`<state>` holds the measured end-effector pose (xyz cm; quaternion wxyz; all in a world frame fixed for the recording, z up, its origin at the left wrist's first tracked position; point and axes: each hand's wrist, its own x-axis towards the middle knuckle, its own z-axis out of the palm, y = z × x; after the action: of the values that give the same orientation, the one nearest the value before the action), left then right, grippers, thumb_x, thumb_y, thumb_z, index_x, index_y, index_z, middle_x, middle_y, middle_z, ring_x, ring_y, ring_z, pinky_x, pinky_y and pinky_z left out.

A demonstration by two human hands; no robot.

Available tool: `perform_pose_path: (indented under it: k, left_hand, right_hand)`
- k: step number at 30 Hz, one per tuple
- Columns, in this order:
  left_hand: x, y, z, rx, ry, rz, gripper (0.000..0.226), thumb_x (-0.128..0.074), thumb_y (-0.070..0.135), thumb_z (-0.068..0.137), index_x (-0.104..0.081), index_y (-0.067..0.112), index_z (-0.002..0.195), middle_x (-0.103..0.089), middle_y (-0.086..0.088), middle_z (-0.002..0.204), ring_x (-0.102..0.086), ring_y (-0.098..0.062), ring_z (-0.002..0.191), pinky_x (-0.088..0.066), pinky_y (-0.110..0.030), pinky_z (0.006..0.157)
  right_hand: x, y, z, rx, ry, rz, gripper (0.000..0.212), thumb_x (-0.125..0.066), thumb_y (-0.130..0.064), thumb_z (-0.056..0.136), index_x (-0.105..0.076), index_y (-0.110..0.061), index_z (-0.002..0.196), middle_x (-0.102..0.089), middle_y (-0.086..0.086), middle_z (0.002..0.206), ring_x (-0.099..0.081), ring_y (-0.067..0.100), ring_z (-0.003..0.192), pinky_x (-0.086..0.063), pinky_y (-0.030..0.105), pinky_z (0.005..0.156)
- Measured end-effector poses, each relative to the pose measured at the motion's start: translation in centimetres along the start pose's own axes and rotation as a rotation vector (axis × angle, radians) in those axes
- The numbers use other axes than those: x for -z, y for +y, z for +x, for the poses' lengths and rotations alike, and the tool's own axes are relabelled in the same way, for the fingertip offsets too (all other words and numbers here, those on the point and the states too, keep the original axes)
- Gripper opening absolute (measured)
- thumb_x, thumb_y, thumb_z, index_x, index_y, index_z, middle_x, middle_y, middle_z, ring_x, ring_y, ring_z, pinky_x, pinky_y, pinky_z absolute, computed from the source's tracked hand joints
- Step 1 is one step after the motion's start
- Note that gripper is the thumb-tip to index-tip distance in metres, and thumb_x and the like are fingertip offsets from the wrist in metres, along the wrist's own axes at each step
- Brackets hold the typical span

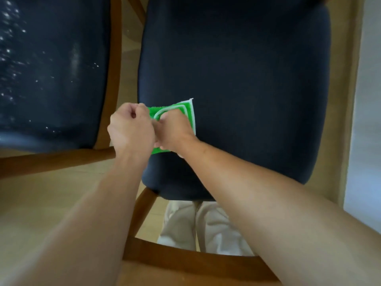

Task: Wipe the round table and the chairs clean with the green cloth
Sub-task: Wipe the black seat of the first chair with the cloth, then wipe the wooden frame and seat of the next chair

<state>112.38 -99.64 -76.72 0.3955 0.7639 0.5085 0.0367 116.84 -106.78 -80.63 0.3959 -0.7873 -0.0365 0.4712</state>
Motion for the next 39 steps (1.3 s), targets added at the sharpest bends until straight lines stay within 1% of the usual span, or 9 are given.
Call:
perform_pose_path:
  k: [4, 9, 13, 20, 23, 26, 31, 35, 39]
  left_hand:
    - [0.0, -0.9, -0.3, 0.079, -0.178, -0.019, 0.024, -0.052, 0.025, 0.090, -0.064, 0.021, 0.069, -0.057, 0.009, 0.061, -0.047, -0.003, 0.050, -0.037, -0.022, 0.046]
    - [-0.3, -0.4, -0.3, 0.067, -0.285, -0.069, 0.027, -0.052, 0.028, 0.095, -0.066, 0.024, 0.072, -0.060, 0.013, 0.066, -0.051, 0.008, 0.044, -0.037, -0.009, 0.037]
    - [-0.8, -0.4, -0.4, 0.042, -0.335, -0.091, 0.031, -0.050, 0.026, 0.096, -0.064, 0.024, 0.068, -0.061, 0.013, 0.066, -0.052, 0.018, 0.052, -0.033, 0.001, 0.039]
    - [-0.9, -1.1, -1.4, -0.012, -0.430, 0.013, 0.033, -0.053, 0.026, 0.095, -0.060, 0.022, 0.063, -0.065, 0.011, 0.074, -0.052, 0.020, 0.058, -0.037, -0.002, 0.046]
    - [-0.7, -0.8, -2.0, -0.015, -0.475, 0.076, 0.033, -0.054, 0.029, 0.094, -0.060, 0.021, 0.063, -0.065, 0.013, 0.076, -0.054, 0.016, 0.061, -0.036, -0.011, 0.051]
    - [-0.7, -0.3, -2.5, -0.031, -0.521, 0.111, 0.032, -0.055, 0.032, 0.094, -0.062, 0.022, 0.065, -0.066, 0.008, 0.071, -0.059, 0.000, 0.066, -0.036, -0.017, 0.054]
    - [-1.1, 1.4, -3.5, -0.129, -0.714, 0.175, 0.023, -0.052, 0.034, 0.094, -0.066, 0.030, 0.077, -0.067, 0.009, 0.071, -0.061, -0.010, 0.067, -0.044, -0.025, 0.059]
    - [-1.6, 3.9, -5.1, -0.179, -0.929, 0.162, 0.010, -0.058, 0.042, 0.090, -0.066, 0.037, 0.093, -0.068, 0.012, 0.092, -0.063, -0.008, 0.088, -0.051, -0.030, 0.076]
    - [-1.7, 6.7, -7.1, -0.027, -1.116, -0.085, 0.048, -0.067, 0.060, 0.071, -0.062, 0.038, 0.114, -0.067, 0.010, 0.109, -0.062, -0.011, 0.105, -0.050, -0.037, 0.090]
  right_hand:
    - [4.8, 1.3, 0.0, -0.052, 0.232, 0.202, 0.033, -0.056, -0.027, 0.092, -0.065, -0.004, 0.070, -0.069, 0.009, 0.059, -0.068, 0.018, 0.049, -0.050, 0.024, 0.044]
    - [13.6, 5.1, -2.5, -0.161, 0.315, 0.100, 0.028, -0.059, -0.029, 0.088, -0.066, -0.007, 0.072, -0.071, 0.006, 0.061, -0.071, 0.018, 0.056, -0.054, 0.024, 0.047]
    - [14.1, 8.4, -6.1, -0.316, 0.107, -0.065, 0.029, -0.059, -0.028, 0.089, -0.067, -0.005, 0.074, -0.072, 0.011, 0.067, -0.072, 0.021, 0.061, -0.056, 0.029, 0.058]
    - [12.0, 12.0, -10.5, -0.531, -0.537, -0.623, 0.025, -0.057, -0.026, 0.085, -0.070, -0.010, 0.070, -0.074, 0.001, 0.071, -0.072, 0.010, 0.070, -0.056, 0.021, 0.065]
    - [14.5, 12.5, -11.0, -0.543, -0.434, -0.747, 0.025, -0.058, -0.024, 0.083, -0.068, -0.009, 0.066, -0.073, 0.002, 0.068, -0.070, 0.013, 0.064, -0.051, 0.018, 0.051]
    - [17.1, 12.8, -11.6, -0.393, -0.080, -0.902, 0.034, -0.059, -0.030, 0.083, -0.055, -0.010, 0.056, -0.057, 0.002, 0.060, -0.057, 0.016, 0.058, -0.044, 0.025, 0.050]
    - [17.4, 10.1, -13.8, -0.197, 0.433, -0.349, 0.046, -0.066, -0.017, 0.072, -0.029, -0.017, 0.045, -0.024, -0.008, 0.038, -0.027, 0.010, 0.035, -0.021, 0.020, 0.034]
    - [15.1, 6.2, -16.1, 0.003, 0.434, 0.153, 0.039, -0.059, -0.003, 0.064, -0.027, -0.021, 0.051, -0.024, -0.006, 0.050, -0.026, 0.014, 0.049, -0.021, 0.029, 0.047]
    - [14.4, 3.5, -19.2, 0.094, 0.289, 0.792, 0.025, -0.048, 0.003, 0.059, -0.045, -0.022, 0.062, -0.042, 0.010, 0.066, -0.040, 0.026, 0.063, -0.034, 0.038, 0.055]
